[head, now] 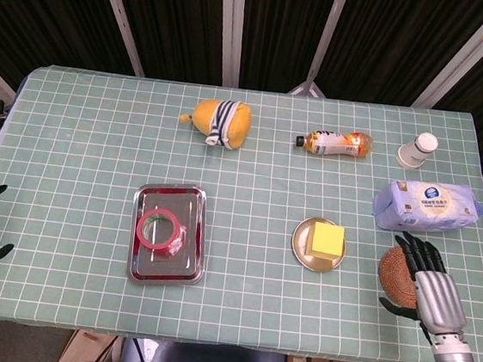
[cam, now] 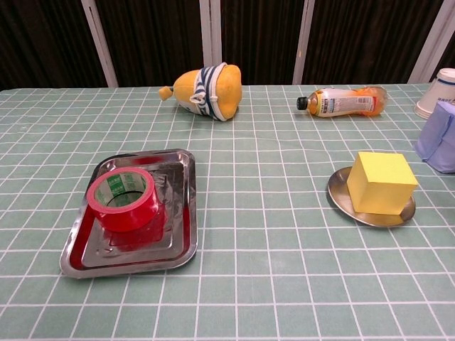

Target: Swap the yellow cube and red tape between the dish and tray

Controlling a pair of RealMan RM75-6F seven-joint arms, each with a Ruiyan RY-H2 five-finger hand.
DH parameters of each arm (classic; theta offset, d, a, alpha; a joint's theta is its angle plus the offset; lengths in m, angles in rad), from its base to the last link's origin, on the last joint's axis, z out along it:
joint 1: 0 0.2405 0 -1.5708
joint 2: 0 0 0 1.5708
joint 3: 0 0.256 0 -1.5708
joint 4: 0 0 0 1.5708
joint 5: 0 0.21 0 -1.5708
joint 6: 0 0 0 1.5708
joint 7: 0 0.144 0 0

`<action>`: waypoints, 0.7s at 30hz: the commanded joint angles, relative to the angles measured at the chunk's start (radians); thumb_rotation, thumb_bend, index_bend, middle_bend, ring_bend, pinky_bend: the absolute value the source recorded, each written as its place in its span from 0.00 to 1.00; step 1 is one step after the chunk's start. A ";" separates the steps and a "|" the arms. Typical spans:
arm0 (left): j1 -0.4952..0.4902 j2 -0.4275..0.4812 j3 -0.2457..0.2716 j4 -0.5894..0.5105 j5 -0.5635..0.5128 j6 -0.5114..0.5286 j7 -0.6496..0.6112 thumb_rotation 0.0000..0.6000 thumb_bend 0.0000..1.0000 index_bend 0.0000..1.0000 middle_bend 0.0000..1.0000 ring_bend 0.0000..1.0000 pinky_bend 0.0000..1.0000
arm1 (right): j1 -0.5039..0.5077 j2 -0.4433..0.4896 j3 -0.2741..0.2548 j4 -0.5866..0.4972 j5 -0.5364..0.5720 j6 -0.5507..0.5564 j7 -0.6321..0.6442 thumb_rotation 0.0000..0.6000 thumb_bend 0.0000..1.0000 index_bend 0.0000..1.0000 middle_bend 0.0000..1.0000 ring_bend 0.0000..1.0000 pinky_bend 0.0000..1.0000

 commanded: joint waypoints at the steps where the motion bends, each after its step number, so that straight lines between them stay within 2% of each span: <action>1: 0.000 0.000 -0.002 -0.001 -0.008 -0.005 0.010 1.00 0.09 0.14 0.00 0.00 0.00 | 0.104 -0.031 0.054 -0.069 0.117 -0.149 -0.129 1.00 0.00 0.03 0.00 0.00 0.00; 11: 0.000 -0.002 -0.012 -0.003 -0.027 -0.012 0.028 1.00 0.09 0.14 0.00 0.00 0.00 | 0.235 -0.155 0.111 -0.016 0.338 -0.300 -0.280 1.00 0.00 0.03 0.00 0.00 0.00; 21: 0.006 -0.009 -0.021 -0.006 -0.041 -0.004 0.054 1.00 0.09 0.14 0.00 0.00 0.00 | 0.297 -0.212 0.126 0.051 0.428 -0.335 -0.328 1.00 0.00 0.03 0.00 0.00 0.00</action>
